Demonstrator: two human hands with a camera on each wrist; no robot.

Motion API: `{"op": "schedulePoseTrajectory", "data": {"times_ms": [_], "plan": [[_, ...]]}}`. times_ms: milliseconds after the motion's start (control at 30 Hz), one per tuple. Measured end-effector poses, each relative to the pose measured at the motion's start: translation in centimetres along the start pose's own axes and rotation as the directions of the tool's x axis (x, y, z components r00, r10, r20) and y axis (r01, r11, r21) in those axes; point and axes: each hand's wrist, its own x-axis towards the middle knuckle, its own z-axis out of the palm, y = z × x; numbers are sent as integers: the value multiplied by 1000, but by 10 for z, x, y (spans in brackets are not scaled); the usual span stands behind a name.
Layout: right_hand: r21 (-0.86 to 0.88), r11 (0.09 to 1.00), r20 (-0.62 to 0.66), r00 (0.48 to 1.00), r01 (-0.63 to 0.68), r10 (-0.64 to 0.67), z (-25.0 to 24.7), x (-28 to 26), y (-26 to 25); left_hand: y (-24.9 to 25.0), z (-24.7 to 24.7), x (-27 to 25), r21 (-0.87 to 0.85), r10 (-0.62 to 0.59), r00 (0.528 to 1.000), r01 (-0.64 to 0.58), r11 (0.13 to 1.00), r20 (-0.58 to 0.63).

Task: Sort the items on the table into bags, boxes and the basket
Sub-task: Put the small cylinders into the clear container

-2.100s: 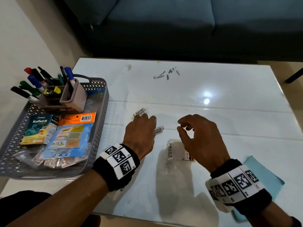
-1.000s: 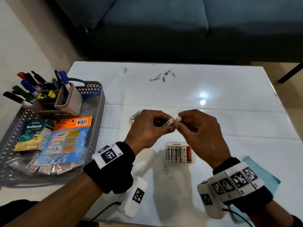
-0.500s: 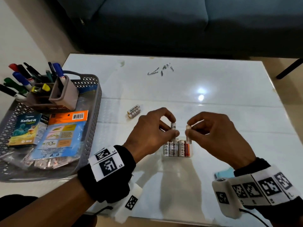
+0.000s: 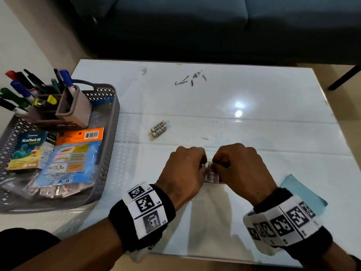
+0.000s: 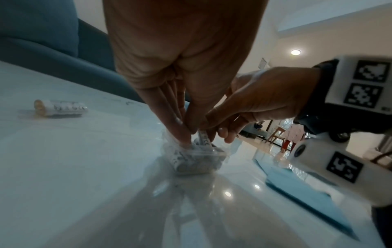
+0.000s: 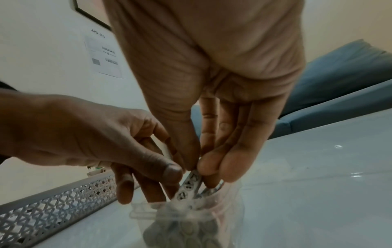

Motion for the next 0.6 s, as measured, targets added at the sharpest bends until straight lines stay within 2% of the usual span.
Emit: {"op": "schedulePoseTrajectory", "data": {"times_ms": [133,233,267,333,367,400,467,533,600], "plan": [[-114,993,75,997,21,-12,6,-2,-4,2,-6,2,36,0,996,-3,999,85],[-75,997,58,998,23,-19,4,-1,-6,2,-22,10,-27,-2,996,4,1000,93],[-25,999,27,999,26,-25,3,0,-5,0,-29,16,-33,-15,999,16,999,51],[76,996,-71,996,51,-45,0,2,-5,-12,-46,29,-9,-58,992,57,998,-111],[101,993,-113,992,62,-50,-1,3,-6,-20,-54,35,45,-74,982,83,996,-174],[114,991,-144,988,67,-50,-1,4,-8,-30,-59,39,131,-92,979,116,985,-182],[132,988,-181,982,75,-51,-1,4,-10,-47,-60,41,292,-173,983,182,939,-56],[148,985,-195,979,90,-61,1,5,-11,-59,-54,41,355,-231,972,202,913,41],[166,981,-202,977,101,-66,2,7,-11,-67,-44,41,358,-203,976,163,919,77]]}}
